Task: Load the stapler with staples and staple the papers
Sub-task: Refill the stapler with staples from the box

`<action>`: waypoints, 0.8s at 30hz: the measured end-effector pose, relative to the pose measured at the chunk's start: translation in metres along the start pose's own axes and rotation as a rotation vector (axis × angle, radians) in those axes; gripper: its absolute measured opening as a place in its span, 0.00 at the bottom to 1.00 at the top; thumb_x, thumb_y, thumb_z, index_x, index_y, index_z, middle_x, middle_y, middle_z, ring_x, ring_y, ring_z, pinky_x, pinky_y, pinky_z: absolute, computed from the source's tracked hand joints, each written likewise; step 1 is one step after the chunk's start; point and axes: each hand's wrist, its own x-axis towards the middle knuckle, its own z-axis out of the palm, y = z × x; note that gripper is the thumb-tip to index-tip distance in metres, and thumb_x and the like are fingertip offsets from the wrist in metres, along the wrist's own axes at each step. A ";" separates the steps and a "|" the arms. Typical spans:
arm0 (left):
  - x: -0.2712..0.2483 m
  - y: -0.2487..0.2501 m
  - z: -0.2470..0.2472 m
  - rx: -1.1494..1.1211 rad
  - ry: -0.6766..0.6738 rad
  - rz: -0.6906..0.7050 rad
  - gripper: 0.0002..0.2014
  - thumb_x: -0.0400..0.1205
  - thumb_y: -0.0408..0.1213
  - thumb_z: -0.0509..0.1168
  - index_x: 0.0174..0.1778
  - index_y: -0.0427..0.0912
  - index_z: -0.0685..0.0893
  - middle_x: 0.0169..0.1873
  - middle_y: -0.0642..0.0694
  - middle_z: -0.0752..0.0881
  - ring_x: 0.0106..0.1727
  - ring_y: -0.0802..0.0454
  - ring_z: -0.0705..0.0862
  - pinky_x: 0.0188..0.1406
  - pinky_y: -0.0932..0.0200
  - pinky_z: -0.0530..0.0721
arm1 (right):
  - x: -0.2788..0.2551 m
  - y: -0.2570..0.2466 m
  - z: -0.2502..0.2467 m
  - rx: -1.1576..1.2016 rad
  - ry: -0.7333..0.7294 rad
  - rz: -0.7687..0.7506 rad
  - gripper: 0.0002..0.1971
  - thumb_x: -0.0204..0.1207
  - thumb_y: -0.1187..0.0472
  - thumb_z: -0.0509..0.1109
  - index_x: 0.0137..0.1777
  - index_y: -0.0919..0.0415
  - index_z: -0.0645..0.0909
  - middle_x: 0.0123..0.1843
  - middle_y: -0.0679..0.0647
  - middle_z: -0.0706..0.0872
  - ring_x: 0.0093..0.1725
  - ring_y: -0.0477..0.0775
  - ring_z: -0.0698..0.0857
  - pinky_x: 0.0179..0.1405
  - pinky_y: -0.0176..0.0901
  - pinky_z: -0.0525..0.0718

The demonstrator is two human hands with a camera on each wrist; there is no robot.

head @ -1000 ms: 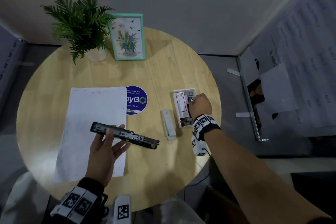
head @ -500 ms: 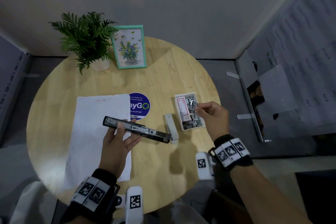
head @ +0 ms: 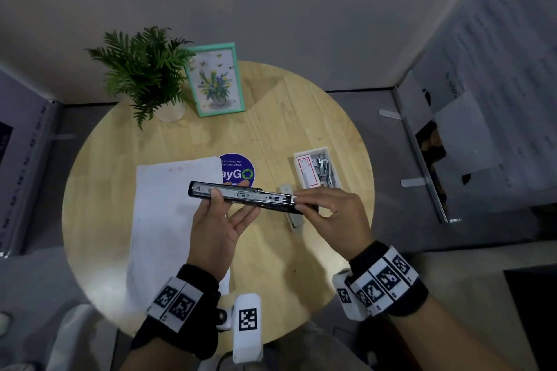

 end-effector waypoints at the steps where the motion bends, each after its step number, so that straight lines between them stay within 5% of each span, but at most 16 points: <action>1: 0.000 0.000 0.000 -0.001 0.000 -0.002 0.23 0.89 0.44 0.49 0.74 0.33 0.70 0.67 0.35 0.83 0.63 0.33 0.85 0.61 0.43 0.84 | 0.000 0.000 0.001 -0.011 0.004 -0.010 0.07 0.69 0.66 0.79 0.46 0.59 0.92 0.46 0.50 0.94 0.44 0.44 0.91 0.47 0.42 0.89; 6: 0.000 0.003 0.000 -0.009 -0.004 -0.004 0.22 0.88 0.45 0.50 0.72 0.35 0.72 0.65 0.36 0.84 0.62 0.34 0.85 0.61 0.43 0.84 | 0.005 -0.003 0.005 -0.035 -0.018 -0.024 0.07 0.72 0.60 0.75 0.45 0.59 0.92 0.46 0.50 0.94 0.45 0.43 0.91 0.48 0.44 0.89; 18: 0.003 0.006 -0.004 -0.022 -0.014 -0.005 0.17 0.89 0.44 0.50 0.64 0.38 0.76 0.64 0.35 0.85 0.62 0.33 0.85 0.61 0.43 0.84 | 0.009 0.000 0.012 -0.111 -0.054 -0.066 0.07 0.70 0.63 0.77 0.47 0.58 0.93 0.48 0.50 0.94 0.49 0.44 0.91 0.53 0.41 0.85; 24: 0.004 0.007 -0.006 -0.026 -0.037 -0.002 0.16 0.88 0.45 0.50 0.61 0.40 0.78 0.62 0.38 0.87 0.61 0.34 0.86 0.60 0.44 0.85 | 0.016 0.000 0.007 0.168 -0.097 0.190 0.06 0.72 0.67 0.77 0.47 0.62 0.92 0.47 0.51 0.93 0.49 0.44 0.91 0.56 0.39 0.86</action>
